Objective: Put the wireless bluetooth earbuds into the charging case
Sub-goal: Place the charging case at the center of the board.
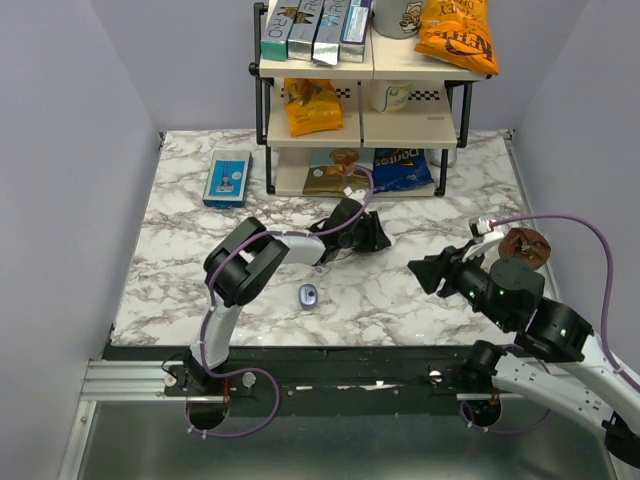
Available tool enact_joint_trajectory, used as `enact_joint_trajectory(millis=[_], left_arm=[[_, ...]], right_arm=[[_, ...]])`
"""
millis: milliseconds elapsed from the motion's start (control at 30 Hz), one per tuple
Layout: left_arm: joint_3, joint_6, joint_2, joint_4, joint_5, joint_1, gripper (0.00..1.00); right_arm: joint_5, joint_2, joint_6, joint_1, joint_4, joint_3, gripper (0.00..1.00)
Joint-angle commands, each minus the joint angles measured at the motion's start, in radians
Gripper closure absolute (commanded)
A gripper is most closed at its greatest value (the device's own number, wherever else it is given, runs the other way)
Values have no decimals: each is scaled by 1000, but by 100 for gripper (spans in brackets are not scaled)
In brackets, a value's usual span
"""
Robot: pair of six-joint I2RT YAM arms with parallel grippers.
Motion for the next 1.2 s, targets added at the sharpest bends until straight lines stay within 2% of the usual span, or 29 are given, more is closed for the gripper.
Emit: enact_joint_trajectory(millis=[0, 233, 367, 433, 467, 567, 600, 633, 667, 700, 733, 767, 833, 867, 1000, 1167], left_arm=[[-121, 30, -133, -53, -44, 36, 46], [-280, 115, -409, -108, -122, 96, 44], [-306, 211, -599, -264, -254, 81, 42], [-392, 212, -736, -288, -396, 56, 28], [-430, 185, -782, -289, -442, 53, 2], [-625, 57, -979, -232, -509, 53, 1], [-686, 25, -1097, -199, -507, 53, 1], [-813, -78, -1156, -162, -488, 57, 1], [-858, -100, -1209, -126, -449, 67, 1], [-875, -98, -1277, -154, -416, 76, 1], [-827, -98, -1285, -233, -408, 74, 1], [-795, -75, -1281, -412, -406, 62, 1], [-747, -62, -1267, -534, -461, 18, 1], [-753, -79, -1276, -597, -539, -39, 1], [-825, -163, -1349, -607, -582, -74, 1], [-845, -180, -1259, -608, -558, -82, 1]], right_arm=[[29, -18, 2, 0, -24, -13, 46], [25, -10, 8, -2, -9, -33, 46], [9, 4, -2, 0, 25, -65, 46], [8, 16, -2, 0, 42, -91, 45], [2, 33, -5, -2, 50, -105, 45], [3, 63, 7, 0, 77, -140, 45], [0, 70, 7, -2, 89, -148, 46], [-3, 74, 8, 0, 108, -154, 45], [1, 77, 8, 0, 119, -160, 45], [-5, 86, 8, 0, 129, -168, 45], [-8, 91, 1, 0, 149, -169, 45], [-18, 97, -4, 0, 159, -171, 45], [-23, 123, -10, 0, 178, -171, 45], [-37, 135, -10, -2, 185, -168, 46], [-77, 218, -12, 0, 208, -154, 46], [-129, 287, 7, 0, 208, -139, 46]])
